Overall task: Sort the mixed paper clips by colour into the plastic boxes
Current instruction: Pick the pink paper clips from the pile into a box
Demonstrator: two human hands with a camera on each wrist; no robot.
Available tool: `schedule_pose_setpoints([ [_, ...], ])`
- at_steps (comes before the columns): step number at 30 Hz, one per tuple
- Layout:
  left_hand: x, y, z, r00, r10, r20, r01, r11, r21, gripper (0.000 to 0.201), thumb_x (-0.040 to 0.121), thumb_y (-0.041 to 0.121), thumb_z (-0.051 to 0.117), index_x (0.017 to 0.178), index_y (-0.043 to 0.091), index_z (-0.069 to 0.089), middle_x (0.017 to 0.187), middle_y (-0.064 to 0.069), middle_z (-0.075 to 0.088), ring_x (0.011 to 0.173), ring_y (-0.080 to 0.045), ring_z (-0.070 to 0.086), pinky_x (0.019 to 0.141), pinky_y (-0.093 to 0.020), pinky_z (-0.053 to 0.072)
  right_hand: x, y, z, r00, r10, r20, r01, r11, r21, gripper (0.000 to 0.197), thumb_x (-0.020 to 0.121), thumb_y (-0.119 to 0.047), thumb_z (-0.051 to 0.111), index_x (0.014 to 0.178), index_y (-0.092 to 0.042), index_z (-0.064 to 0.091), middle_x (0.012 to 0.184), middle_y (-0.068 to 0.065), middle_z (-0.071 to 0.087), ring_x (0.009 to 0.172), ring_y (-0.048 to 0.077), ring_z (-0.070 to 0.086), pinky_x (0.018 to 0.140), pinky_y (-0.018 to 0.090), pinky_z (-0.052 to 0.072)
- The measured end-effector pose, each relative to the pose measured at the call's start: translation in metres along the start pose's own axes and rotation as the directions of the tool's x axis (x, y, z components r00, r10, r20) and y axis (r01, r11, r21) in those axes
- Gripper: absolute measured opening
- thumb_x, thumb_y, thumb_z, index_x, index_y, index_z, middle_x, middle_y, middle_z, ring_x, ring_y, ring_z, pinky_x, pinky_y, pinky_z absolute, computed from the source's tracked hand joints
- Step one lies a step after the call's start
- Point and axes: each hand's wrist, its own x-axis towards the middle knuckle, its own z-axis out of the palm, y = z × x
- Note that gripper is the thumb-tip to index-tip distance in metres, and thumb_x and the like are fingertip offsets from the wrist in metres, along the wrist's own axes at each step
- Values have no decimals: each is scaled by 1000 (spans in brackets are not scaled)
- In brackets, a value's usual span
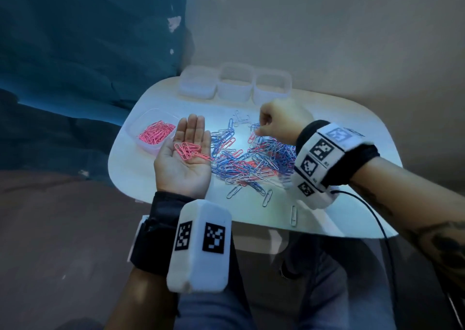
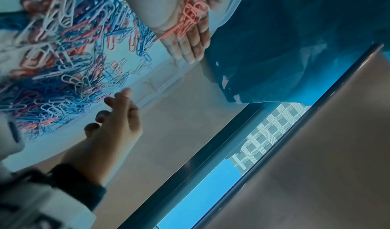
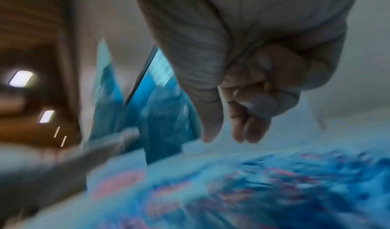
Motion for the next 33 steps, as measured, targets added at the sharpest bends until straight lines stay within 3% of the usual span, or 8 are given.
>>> schedule_pose_setpoints([
  [3,1,0,-1,1000,-1,1,1,1000,-3,39,100,20,25,89,6,59,76,-8,72,72,-20,71,68,-30,57,7,-20,8,990,-142,22,143,989,-37,10,82,-15,64,92,-15,65,83,-2,51,81,17,49,70,23,34],
  [6,1,0,-1,1000,-6,-2,6,1000,7,40,100,20,24,89,6,59,76,-8,72,71,-20,71,70,-29,56,15,-37,13,972,-223,70,230,965,-123,15,81,-13,64,95,-16,68,79,-5,52,82,16,49,64,22,35],
  [9,0,2,-1,1000,-1,-8,1,1000,13,39,99,20,24,90,5,59,78,-9,72,72,-20,71,80,-31,51,19,-44,17,947,-295,125,316,925,-209,21,78,-12,66,97,-19,70,95,-3,64,92,18,56,67,22,37],
  [17,0,3,-6,999,-25,-22,25,999,20,35,100,19,28,90,7,60,79,-7,72,78,-19,70,79,-29,53,15,-42,20,943,-262,204,296,941,-161,16,83,-4,50,84,-15,61,99,7,69,98,24,61,64,24,39],
  [24,1,-18,0,992,-103,-75,105,994,22,41,101,24,23,89,6,58,75,-9,70,108,-21,59,81,-33,46,-5,-36,-14,942,-310,131,263,921,285,18,90,-9,55,76,-17,47,70,-4,49,58,4,45,52,10,36],
  [27,-1,-35,8,985,-165,-53,167,986,29,43,101,27,22,90,5,57,86,-9,61,94,-22,56,77,-34,49,-17,-47,-18,908,-398,130,349,891,290,2,87,-7,59,87,-8,58,69,-5,53,53,-4,46,54,9,36],
  [30,-3,-42,13,981,-195,-12,195,981,21,45,101,28,21,93,3,57,87,-11,57,84,-21,54,68,-31,55,-21,-44,-19,909,-409,82,384,898,217,10,82,-7,64,92,-5,68,76,-6,65,60,3,53,60,17,45],
  [33,-3,-40,13,982,-190,-5,190,982,20,46,101,27,20,94,2,58,81,-13,68,90,-19,62,72,-35,53,-22,-32,-26,930,-369,0,343,865,366,12,82,-5,66,88,-14,63,64,-20,60,45,-2,54,47,14,49],
])
